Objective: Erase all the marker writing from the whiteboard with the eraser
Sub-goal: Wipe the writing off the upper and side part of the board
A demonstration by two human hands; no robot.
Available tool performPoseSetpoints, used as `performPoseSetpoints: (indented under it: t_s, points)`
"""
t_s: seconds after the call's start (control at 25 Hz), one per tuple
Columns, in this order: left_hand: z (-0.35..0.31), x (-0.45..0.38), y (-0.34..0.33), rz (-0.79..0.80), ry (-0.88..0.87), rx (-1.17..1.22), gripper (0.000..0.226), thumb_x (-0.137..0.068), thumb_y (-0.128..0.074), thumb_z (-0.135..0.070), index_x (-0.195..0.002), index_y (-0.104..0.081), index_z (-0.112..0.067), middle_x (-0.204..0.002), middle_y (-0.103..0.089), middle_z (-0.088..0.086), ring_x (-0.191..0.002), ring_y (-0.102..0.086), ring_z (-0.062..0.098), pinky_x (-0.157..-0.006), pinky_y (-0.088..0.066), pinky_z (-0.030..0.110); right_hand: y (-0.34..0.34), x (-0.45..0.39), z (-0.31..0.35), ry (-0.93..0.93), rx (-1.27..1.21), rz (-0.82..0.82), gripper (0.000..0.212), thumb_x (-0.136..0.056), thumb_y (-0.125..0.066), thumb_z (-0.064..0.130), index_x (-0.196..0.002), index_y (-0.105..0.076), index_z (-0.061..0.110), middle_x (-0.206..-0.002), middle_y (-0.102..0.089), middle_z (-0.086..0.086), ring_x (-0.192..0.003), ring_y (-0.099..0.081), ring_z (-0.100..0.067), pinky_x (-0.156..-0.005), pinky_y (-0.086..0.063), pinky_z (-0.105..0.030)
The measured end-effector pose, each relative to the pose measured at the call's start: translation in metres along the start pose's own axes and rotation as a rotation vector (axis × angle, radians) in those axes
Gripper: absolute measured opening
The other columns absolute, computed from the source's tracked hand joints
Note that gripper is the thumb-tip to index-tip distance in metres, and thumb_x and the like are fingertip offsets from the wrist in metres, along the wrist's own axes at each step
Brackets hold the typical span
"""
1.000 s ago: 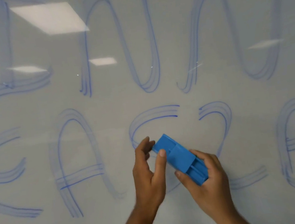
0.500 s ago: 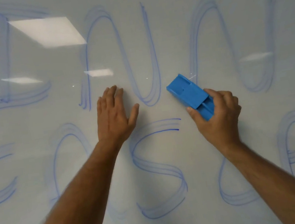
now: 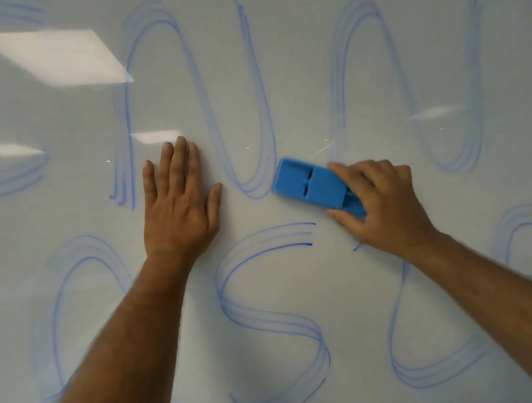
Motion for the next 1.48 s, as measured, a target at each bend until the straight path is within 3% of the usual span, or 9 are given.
performPoseSetpoints:
  t_s: [0.12,0.32,0.48,0.56,0.8,0.88,1.08,1.16,1.48]
  points:
    - [0.000,0.000,0.000,-0.007,-0.007,-0.014,0.066,-0.105,-0.034,-0.041,-0.156,-0.029,-0.001,-0.164,-0.027,0.017,-0.153,-0.021,0.033,-0.125,-0.012,0.054,0.006,0.000,-0.017,0.095,0.106,-0.006,0.066,-0.088,-0.058,0.057,-0.139,-0.060,0.016,-0.109,-0.065,-0.008,-0.089,-0.062,-0.034,-0.074,-0.038,-0.043]
    - [-0.001,0.001,-0.001,-0.008,-0.002,-0.029,0.066,-0.105,-0.033,-0.042,-0.157,-0.028,-0.001,-0.164,-0.026,0.017,-0.154,-0.019,0.032,-0.126,-0.010,0.053,0.014,-0.010,-0.098,-0.594,-0.049,-0.077,0.070,-0.085,-0.062,0.054,-0.144,-0.051,0.017,-0.118,-0.059,-0.017,-0.106,-0.054,-0.040,-0.085,-0.042,-0.050]
    - [0.000,0.001,0.001,-0.019,0.001,-0.024,0.066,-0.105,-0.034,-0.041,-0.157,-0.027,-0.002,-0.165,-0.025,0.017,-0.154,-0.020,0.032,-0.126,-0.009,0.052,0.000,0.000,0.001,0.192,0.046,-0.012,0.064,-0.089,-0.061,0.051,-0.142,-0.057,0.014,-0.113,-0.064,-0.011,-0.094,-0.059,-0.034,-0.077,-0.041,-0.044]
    - [0.000,0.001,0.000,-0.014,0.002,-0.022,0.066,-0.105,-0.034,-0.042,-0.157,-0.027,-0.002,-0.165,-0.025,0.016,-0.154,-0.019,0.032,-0.126,-0.009,0.051,-0.001,-0.003,-0.003,0.266,0.070,0.016,0.064,-0.091,-0.059,0.053,-0.142,-0.059,0.015,-0.112,-0.065,-0.009,-0.093,-0.061,-0.033,-0.077,-0.040,-0.043]
    - [-0.001,0.001,0.000,-0.015,0.003,-0.025,0.066,-0.105,-0.034,-0.042,-0.157,-0.028,-0.002,-0.165,-0.025,0.016,-0.154,-0.019,0.031,-0.126,-0.011,0.053,0.015,-0.013,-0.112,-0.660,-0.059,-0.117,0.075,-0.087,-0.060,0.055,-0.150,-0.047,0.018,-0.123,-0.057,-0.020,-0.111,-0.052,-0.042,-0.089,-0.042,-0.053]
    - [-0.001,0.001,0.000,-0.015,0.004,-0.023,0.066,-0.105,-0.034,-0.042,-0.157,-0.028,-0.002,-0.165,-0.026,0.016,-0.154,-0.020,0.031,-0.126,-0.011,0.053,0.014,-0.019,-0.087,-0.510,-0.027,-0.143,0.073,-0.087,-0.062,0.053,-0.149,-0.049,0.016,-0.118,-0.058,-0.019,-0.105,-0.054,-0.041,-0.083,-0.045,-0.051]
    - [-0.001,0.001,0.000,-0.018,0.002,-0.017,0.065,-0.105,-0.034,-0.042,-0.156,-0.029,-0.002,-0.164,-0.027,0.017,-0.153,-0.021,0.032,-0.126,-0.012,0.053,-0.003,-0.001,0.015,0.369,0.018,0.001,0.063,-0.093,-0.062,0.049,-0.144,-0.057,0.013,-0.113,-0.065,-0.010,-0.093,-0.061,-0.032,-0.078,-0.044,-0.044]
    - [0.000,0.002,0.000,-0.022,-0.001,-0.015,0.065,-0.105,-0.035,-0.041,-0.156,-0.030,-0.002,-0.164,-0.028,0.017,-0.153,-0.022,0.032,-0.125,-0.013,0.054,-0.002,0.004,0.012,0.467,0.036,0.026,0.061,-0.094,-0.061,0.050,-0.143,-0.058,0.014,-0.116,-0.067,-0.009,-0.095,-0.061,-0.030,-0.081,-0.045,-0.045]
    - [0.001,0.002,-0.001,-0.012,0.002,-0.010,0.065,-0.105,-0.033,-0.043,-0.156,-0.030,-0.002,-0.164,-0.027,0.016,-0.154,-0.021,0.032,-0.125,-0.013,0.055,0.025,-0.032,-0.126,-0.263,0.099,-0.108,0.073,-0.088,-0.058,0.059,-0.147,-0.051,0.016,-0.112,-0.062,-0.018,-0.096,-0.059,-0.041,-0.078,-0.043,-0.050]
Point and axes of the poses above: each hand's wrist, its own x-axis away from the middle knuckle, its own y-axis out of the back of the hand, z = x × y, the point moved 10 cm from there along -x, towards the middle knuckle
